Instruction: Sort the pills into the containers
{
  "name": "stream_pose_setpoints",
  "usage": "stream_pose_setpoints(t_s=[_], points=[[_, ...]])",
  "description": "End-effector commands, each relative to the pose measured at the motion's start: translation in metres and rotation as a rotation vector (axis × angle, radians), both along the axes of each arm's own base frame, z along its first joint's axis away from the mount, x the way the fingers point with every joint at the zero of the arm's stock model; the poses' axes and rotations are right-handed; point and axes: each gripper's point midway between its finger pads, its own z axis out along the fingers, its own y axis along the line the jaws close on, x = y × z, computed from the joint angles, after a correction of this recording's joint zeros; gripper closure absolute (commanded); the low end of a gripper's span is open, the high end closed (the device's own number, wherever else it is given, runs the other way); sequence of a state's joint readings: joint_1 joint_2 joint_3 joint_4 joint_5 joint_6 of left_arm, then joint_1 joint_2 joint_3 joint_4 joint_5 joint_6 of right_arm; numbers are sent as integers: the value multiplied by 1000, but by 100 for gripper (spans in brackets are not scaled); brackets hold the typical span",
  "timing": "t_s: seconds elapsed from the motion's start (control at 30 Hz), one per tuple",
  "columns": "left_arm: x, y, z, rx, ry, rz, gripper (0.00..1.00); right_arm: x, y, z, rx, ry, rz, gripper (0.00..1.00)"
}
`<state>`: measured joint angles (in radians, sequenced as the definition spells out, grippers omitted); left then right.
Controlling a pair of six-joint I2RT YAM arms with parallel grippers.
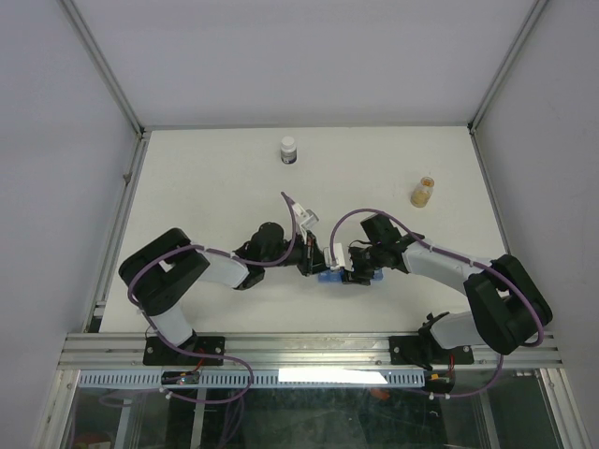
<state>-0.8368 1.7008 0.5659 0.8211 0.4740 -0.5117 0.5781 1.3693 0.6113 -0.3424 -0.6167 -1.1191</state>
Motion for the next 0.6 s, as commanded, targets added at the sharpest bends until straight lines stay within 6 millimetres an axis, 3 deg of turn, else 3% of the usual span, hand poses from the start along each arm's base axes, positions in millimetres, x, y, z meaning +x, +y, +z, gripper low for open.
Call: stream_pose_setpoints(t_s=[0.0,0.03,0.23,0.3,0.4,0.57], points=[[-7,-14,8,-35,9,-52,100,3,5,5,19,-18,10,48],[-8,-13,3,-26,25,-51,100,3,5,5,18,-16,10,48],[-34,14,-93,187,348,55,100,3,5,4,13,-15,9,48],[-37,20,-105,221,379,87,100,4,5,5,15,-13,9,48],[-33,14,-88,183,325,70,100,2,5,4,14,-9,9,48],[-31,0,-24,48,199,-6,100,4,5,7,16,-16,4,48]])
